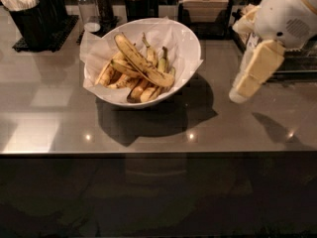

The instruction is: Pick banana from white bowl

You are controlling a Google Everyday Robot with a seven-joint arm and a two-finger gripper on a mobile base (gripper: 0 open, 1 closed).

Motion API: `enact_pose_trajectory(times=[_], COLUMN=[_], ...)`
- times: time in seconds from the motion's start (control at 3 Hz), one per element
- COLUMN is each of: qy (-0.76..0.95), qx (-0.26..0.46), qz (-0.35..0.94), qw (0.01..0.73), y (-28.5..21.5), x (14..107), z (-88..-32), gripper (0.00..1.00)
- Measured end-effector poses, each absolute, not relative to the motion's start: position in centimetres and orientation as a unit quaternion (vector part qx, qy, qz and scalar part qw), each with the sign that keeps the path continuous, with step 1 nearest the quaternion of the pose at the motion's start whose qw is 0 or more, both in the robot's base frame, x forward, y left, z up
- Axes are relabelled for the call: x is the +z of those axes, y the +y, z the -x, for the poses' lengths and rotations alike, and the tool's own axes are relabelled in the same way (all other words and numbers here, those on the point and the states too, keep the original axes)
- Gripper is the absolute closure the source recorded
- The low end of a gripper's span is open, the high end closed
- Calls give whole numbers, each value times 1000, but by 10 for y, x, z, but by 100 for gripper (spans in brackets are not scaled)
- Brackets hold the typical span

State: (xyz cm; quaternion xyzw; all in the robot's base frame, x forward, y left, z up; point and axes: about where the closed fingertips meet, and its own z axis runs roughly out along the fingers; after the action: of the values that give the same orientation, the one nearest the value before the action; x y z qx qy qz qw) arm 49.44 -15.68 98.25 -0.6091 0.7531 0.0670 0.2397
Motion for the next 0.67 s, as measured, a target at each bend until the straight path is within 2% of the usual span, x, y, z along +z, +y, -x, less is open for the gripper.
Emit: enact_pose_trajectory(times=[0.33,0.67], qy=[728,725], qx=[120,124], qz=[620,622], qw=[265,268], y=[-107,-103], x=[986,986], z=[-529,-533], gripper=[0,0])
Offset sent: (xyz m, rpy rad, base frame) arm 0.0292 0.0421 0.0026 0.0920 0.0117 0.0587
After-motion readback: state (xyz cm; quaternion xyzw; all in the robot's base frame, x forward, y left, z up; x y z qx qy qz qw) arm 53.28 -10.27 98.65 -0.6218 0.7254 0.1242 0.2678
